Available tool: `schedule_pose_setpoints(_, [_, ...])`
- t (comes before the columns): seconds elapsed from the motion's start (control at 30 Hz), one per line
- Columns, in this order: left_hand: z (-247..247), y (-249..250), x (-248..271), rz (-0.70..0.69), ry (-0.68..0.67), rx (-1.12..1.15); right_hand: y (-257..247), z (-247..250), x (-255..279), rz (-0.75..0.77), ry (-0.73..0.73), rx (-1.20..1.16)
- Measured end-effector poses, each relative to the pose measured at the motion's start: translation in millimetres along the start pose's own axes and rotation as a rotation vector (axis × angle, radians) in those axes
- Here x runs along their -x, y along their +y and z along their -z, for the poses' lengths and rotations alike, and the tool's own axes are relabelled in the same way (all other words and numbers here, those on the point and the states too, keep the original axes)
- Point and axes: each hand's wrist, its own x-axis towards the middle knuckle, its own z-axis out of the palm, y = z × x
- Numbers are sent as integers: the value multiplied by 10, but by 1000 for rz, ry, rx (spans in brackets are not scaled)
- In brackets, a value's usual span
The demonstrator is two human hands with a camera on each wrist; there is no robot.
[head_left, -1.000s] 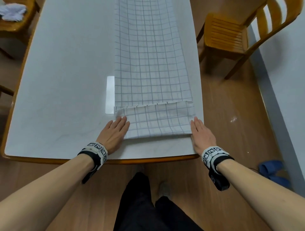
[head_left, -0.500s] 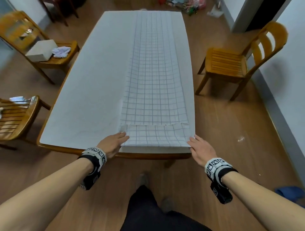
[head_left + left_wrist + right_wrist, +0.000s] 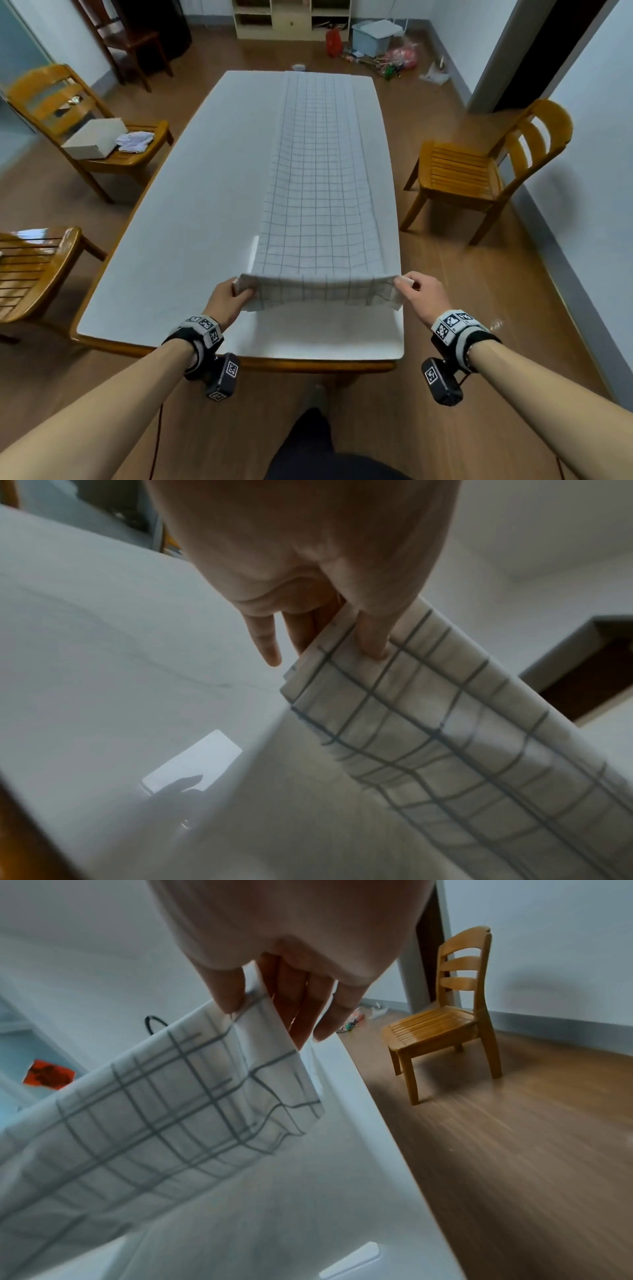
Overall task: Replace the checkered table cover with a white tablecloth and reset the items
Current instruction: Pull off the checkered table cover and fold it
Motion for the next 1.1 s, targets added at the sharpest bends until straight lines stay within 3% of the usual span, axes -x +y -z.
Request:
schedule_pose_setpoints(0.17, [-48, 61, -548, 94, 120, 272, -216, -59, -456, -42, 29, -376])
schedule_pose_setpoints(0.23, [-66, 118, -740, 140, 109, 405, -241, -100, -598, -72, -33, -468])
schedule_pose_setpoints(0.37, [-115, 217, -1065, 199, 87, 451, -185, -145, -828, -188, -163, -487])
schedule_pose_setpoints(0.63, [-214, -49, -1297, 297, 122, 333, 224, -510, -1000, -264, -308, -349])
schedule_pose_setpoints(0.8, [-226, -221, -1123, 313, 22, 276, 469, -751, -968, -312, -220, -226])
schedule_pose_setpoints(0.93, [-258, -463, -943, 274, -128, -4, 438, -816, -879, -321, -198, -172])
schedule_pose_setpoints(1.1, [-327, -534, -843, 328, -4, -32, 328, -902, -857, -253, -92, -166])
